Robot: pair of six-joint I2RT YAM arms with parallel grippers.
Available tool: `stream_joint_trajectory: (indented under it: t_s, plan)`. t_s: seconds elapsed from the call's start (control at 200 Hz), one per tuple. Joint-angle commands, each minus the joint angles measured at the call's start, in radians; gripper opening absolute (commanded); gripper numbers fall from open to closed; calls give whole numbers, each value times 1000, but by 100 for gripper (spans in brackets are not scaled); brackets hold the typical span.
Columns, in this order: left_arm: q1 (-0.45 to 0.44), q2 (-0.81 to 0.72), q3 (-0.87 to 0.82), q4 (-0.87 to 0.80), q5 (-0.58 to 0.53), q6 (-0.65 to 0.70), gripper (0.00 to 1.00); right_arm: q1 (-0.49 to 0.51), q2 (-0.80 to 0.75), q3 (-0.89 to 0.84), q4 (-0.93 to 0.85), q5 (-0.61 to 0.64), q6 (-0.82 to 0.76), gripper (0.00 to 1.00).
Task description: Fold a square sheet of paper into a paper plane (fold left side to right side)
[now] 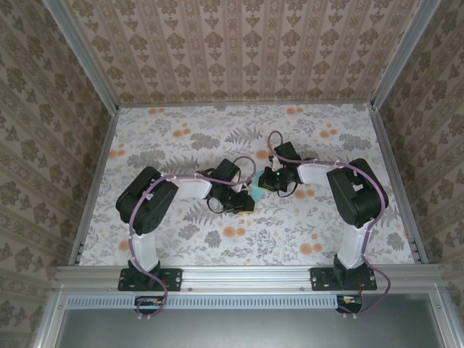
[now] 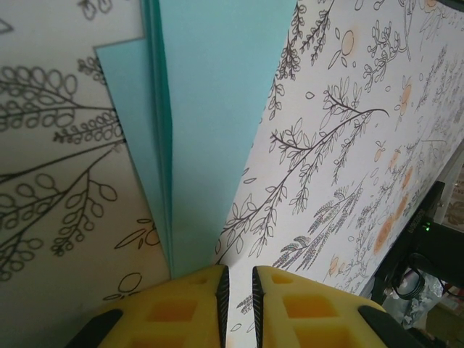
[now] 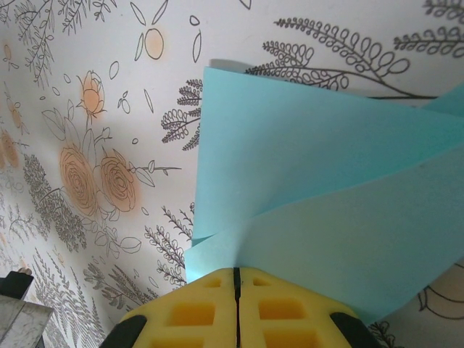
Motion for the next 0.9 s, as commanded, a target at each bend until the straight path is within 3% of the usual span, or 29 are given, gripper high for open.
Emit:
stream_joint_trajectory:
  t_s: [0.0, 0.475, 0.695, 0.895]
  plan:
    - [3, -4, -47, -58, -5, -12, 20, -10, 55, -16, -115, 81, -21, 8]
    - [15, -98, -171, -24, 23, -44, 19, -15, 58, -13, -120, 79, -27, 8]
    - [64, -161, -65, -58, 48, -14, 20, -15, 48, -14, -109, 68, -25, 8]
    - [52, -71, 50, -63, 64, 6, 21, -16, 45, -13, -105, 62, -21, 8]
